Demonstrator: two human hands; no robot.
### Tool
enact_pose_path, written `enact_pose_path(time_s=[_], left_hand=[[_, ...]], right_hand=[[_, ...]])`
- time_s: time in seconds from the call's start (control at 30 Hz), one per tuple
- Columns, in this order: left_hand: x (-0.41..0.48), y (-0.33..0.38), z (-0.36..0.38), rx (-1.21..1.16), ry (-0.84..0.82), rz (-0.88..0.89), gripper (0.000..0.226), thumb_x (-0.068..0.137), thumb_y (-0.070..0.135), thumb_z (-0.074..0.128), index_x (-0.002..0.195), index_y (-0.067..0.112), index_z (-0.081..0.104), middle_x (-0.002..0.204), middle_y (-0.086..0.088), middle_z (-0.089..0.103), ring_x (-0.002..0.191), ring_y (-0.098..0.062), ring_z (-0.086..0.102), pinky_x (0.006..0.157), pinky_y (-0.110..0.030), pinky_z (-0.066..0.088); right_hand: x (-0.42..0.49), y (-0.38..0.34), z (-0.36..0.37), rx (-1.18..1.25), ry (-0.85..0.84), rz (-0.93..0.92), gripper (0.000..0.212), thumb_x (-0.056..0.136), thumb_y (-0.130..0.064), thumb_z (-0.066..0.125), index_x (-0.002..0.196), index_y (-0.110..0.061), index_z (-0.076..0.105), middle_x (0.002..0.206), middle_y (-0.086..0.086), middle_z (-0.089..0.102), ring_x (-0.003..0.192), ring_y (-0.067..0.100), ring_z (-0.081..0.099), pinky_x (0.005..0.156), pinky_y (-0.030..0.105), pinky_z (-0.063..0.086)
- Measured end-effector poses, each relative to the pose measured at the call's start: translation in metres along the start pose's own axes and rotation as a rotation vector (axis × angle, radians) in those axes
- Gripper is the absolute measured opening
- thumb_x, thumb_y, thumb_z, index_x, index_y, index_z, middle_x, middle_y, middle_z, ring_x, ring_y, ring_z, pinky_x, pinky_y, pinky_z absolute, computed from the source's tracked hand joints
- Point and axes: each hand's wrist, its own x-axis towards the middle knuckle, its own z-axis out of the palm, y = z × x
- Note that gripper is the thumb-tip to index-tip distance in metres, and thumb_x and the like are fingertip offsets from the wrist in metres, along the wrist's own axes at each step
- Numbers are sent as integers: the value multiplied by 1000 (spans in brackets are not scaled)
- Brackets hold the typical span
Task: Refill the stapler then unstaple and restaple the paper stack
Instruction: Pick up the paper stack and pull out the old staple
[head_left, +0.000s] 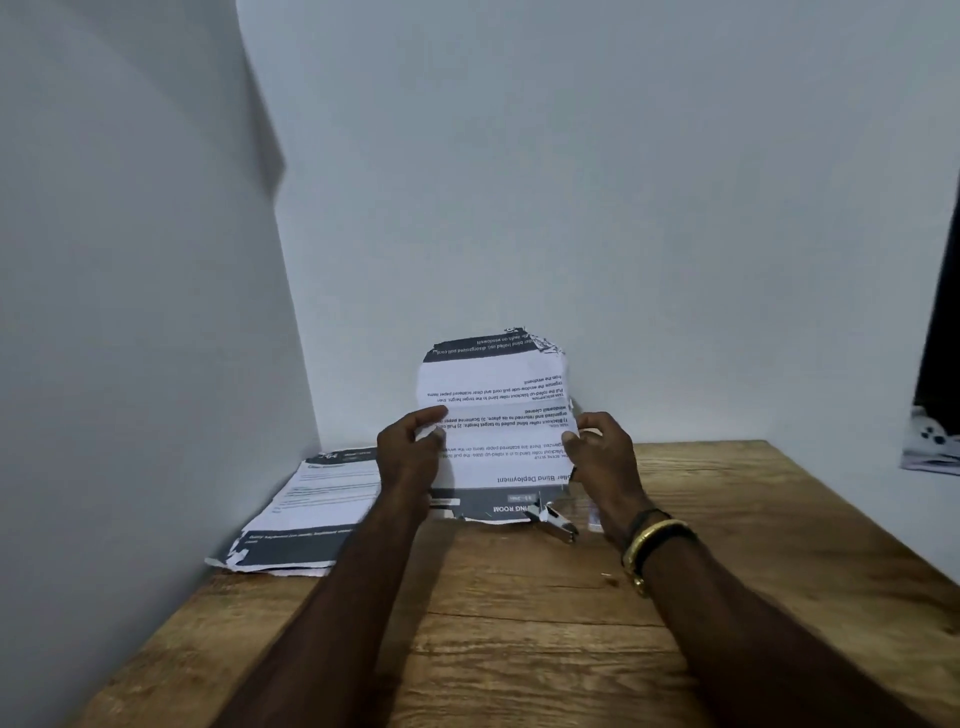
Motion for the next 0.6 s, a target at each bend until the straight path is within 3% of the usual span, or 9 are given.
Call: enact_pose_path(time_s=[0.13,0.23,0.3,0.37,0.43,0.47,0.6], left_hand=[[-7,-12,25,-46,-94,-61,35,87,-9,63,111,13,75,122,-14,71,108,-31,67,103,-49,51],[-9,-20,38,-55,-127,-115,31,88,-3,67,111,14,76,118,-17,72,96,-28,65,101,-49,52],[-10,-26,44,-41,-140,-124,28,87,0,71,110,14,77,107,-16,74,90,-26,63,94,-43,54],[-13,-29,45,-79,-154,-127,27,86,-3,71,109,10,76,97,-12,72,83,-21,64,78,-26,55],[-17,-28,49,-104,-159,-125,24,86,-7,69,107,5,74,97,-11,71,78,-15,63,67,-17,53],[-19,-27,50,-102,-163,-117,24,86,-9,68,107,1,73,99,-13,70,80,-17,62,69,-18,52],[-20,-24,48,4,-234,-22,29,82,-16,68,111,-13,68,101,-17,67,84,-22,62,74,-20,52]], right_hand=[[0,-2,-28,21,9,-20,36,90,5,66,105,-19,45,108,17,78,94,36,76,76,44,62],[3,-1,-45,-33,-11,-70,37,89,9,65,111,-16,48,106,16,79,90,35,77,72,45,61],[8,3,-57,-33,-37,-90,36,89,11,63,111,-17,61,99,7,80,87,33,76,73,46,62],[11,6,-63,-46,-67,-100,40,89,13,63,109,-20,73,92,-8,79,86,22,75,74,37,63],[17,11,-68,-44,-73,-93,40,88,14,65,115,-14,76,108,1,79,106,25,74,92,43,62],[20,13,-70,-38,-69,-88,39,88,14,66,116,-12,75,115,8,78,112,28,73,97,48,59],[23,17,-71,-76,-11,-89,32,86,9,72,106,-16,78,108,14,80,100,30,76,92,47,62]])
